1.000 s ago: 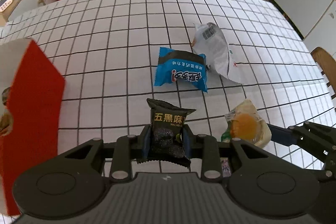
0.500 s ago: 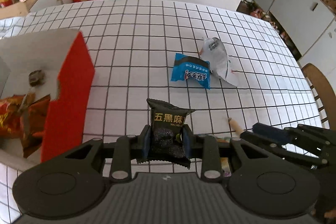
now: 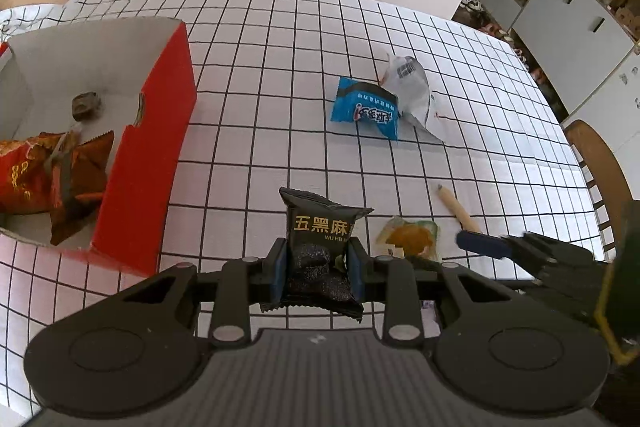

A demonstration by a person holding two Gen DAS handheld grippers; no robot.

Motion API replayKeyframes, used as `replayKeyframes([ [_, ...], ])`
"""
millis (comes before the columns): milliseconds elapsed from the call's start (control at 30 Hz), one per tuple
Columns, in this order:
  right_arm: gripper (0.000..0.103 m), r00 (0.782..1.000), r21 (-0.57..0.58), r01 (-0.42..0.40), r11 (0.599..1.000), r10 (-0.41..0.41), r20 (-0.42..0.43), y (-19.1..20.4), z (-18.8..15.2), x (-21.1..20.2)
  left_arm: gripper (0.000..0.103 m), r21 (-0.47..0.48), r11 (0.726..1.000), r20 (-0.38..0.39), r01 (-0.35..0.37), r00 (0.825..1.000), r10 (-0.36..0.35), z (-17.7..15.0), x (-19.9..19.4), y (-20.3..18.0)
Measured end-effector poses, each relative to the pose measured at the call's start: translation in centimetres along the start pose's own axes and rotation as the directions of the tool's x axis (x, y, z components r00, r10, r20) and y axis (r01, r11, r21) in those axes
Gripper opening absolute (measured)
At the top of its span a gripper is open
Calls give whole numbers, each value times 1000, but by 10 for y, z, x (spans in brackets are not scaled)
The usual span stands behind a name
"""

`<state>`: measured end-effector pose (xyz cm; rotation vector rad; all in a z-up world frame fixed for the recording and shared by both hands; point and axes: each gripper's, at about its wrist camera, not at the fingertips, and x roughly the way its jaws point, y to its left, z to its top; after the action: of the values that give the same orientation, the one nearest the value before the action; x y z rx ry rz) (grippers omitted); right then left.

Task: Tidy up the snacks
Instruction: 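Grasp the round yolk pastry with the right tool while the left tool holds the black packet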

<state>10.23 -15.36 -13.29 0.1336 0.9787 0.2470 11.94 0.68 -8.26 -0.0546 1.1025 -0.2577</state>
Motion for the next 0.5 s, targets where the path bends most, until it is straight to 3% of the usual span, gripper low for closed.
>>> replayKeyframes([
  [167,69,1000,37,14,999,-13,-18,-4,0,19,30,-1,1000,-5,-6,1000,6,-4,-1,1],
  [433,70,998,-41,56,998,-57,-25,11,-1,34,30,-12,1000,-18,-13,1000,13,-6,1,3],
  [500,63,998,-50,63,997,-64,-20,12,-1,35,30,-13,1000,-18,-14,1000,13,-7,1,2],
])
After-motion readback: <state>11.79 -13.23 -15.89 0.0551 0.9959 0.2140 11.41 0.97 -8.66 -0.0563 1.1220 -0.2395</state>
